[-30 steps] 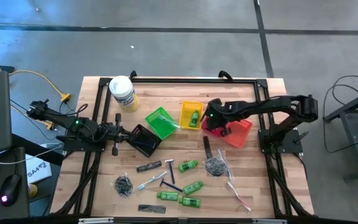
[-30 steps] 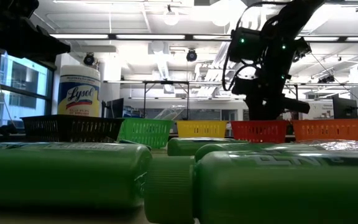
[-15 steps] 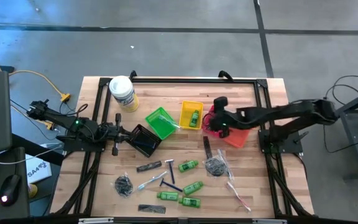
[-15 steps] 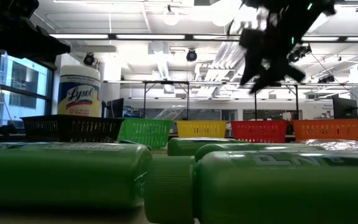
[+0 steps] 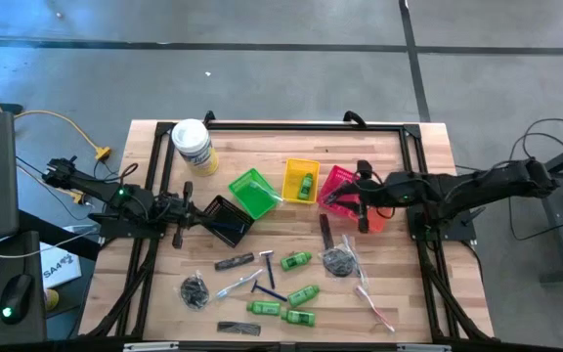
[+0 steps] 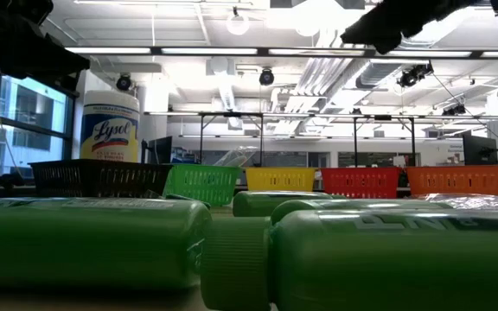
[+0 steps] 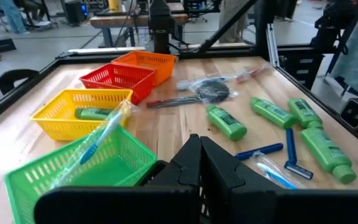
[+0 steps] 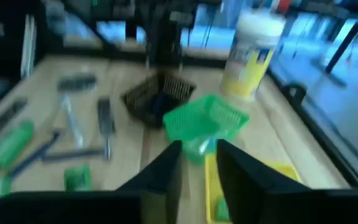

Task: Pick & Place Travel size toiletries
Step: Put the black hair brush into the orange bin

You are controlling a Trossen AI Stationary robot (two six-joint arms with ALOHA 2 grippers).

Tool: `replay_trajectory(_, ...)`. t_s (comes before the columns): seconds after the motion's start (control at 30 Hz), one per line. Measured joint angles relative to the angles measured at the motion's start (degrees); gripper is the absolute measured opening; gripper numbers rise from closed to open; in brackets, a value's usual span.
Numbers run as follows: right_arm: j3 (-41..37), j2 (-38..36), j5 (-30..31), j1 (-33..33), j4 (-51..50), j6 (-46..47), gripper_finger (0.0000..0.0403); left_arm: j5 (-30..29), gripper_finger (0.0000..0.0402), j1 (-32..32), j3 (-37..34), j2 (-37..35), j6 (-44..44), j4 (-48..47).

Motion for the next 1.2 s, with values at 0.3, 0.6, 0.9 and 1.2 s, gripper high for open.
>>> replay_trajectory(0.3,-18.2,-2.2,-12.1,0.2,31.6,4.4,0.0012,-4.8,0.0,0.0,0.0,0.0,0.5,-2.4)
replay_trajectory(0.6,-23.8,-1.6,-8.3,7.5,37.5,11.3,0.0009,-4.7,0.0,0.0,0.0,0.0,-4.8,-7.2)
replay_trajectory(0.9,-23.8,2.3,-3.2,15.4,43.3,6.3,0.0009,-4.4,0.0,0.0,0.0,0.0,-7.8,-9.6)
replay_trajectory(1.2,-26.3,2.4,-3.3,15.5,52.1,1.1,0.0009,-4.3,0.0,0.0,0.0,0.0,-8.3,-12.0)
